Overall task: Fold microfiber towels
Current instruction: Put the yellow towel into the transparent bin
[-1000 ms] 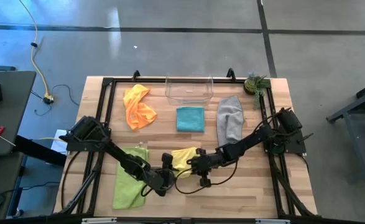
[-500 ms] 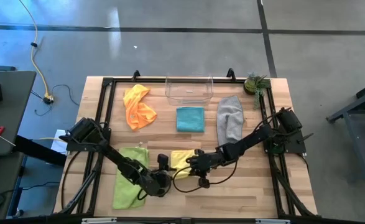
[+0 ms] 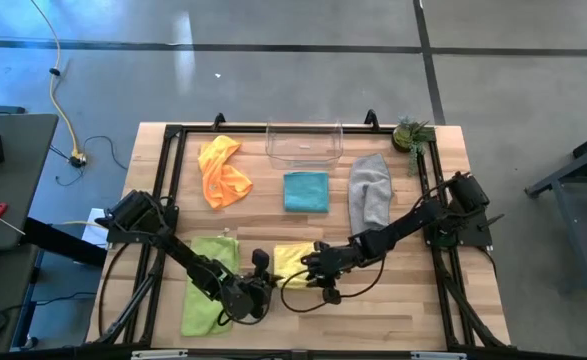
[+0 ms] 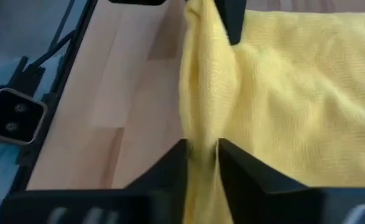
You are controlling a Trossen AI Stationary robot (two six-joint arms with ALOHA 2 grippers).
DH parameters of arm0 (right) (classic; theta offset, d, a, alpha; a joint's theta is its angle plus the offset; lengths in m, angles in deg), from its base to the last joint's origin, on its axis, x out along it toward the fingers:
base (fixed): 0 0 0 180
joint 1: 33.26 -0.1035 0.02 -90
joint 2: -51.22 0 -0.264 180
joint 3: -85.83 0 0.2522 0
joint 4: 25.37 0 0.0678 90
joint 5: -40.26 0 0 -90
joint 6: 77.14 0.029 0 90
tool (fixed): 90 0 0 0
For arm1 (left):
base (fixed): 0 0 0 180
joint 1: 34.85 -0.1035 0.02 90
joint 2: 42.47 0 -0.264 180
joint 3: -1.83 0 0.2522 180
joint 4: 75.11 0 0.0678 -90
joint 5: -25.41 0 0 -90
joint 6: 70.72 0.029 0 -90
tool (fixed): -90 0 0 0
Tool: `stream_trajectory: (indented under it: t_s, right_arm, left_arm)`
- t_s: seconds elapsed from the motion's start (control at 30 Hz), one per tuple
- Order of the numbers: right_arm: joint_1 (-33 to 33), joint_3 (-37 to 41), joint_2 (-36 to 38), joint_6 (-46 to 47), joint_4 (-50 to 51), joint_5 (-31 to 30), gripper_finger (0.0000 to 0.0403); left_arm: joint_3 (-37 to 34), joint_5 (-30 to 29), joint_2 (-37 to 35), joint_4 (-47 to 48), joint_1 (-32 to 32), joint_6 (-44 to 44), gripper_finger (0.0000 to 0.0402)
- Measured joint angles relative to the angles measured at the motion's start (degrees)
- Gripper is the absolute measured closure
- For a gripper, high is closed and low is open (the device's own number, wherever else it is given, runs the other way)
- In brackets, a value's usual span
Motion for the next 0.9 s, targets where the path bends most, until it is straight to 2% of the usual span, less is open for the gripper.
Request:
stream_trajectory:
  t_s: [0.1,0.27,0.37,0.5,0.6,0.9]
  right_arm:
    - [-0.8,0.0,2.9,-0.1,3.4,-1.9,0.0264]
    - [-2.9,-0.7,7.2,-1.9,8.3,-12.7,0.0179]
    - [-3.7,-4.3,6.8,-2.5,15.2,-16.6,0.0148]
    - [-4.8,-11.1,4.3,-3.0,26.4,-22.5,0.0134]
    - [-5.1,-15.0,2.6,-2.7,31.9,-23.6,0.0132]
    - [-5.0,-17.9,-1.7,0.5,35.5,-25.7,0.0132]
  left_arm:
    - [0.0,0.2,0.0,-0.2,-0.3,-2.0,0.039]
    - [1.4,3.9,0.0,-0.2,-2.8,-7.8,0.0398]
    - [2.8,6.2,0.0,0.2,-5.3,-13.3,0.0399]
    - [4.3,8.6,0.0,0.3,-8.1,-18.6,0.04]
    - [5.0,10.6,0.0,0.3,-9.7,-21.2,0.04]
    - [5.0,11.9,0.0,0.2,-10.8,-25.4,0.0401]
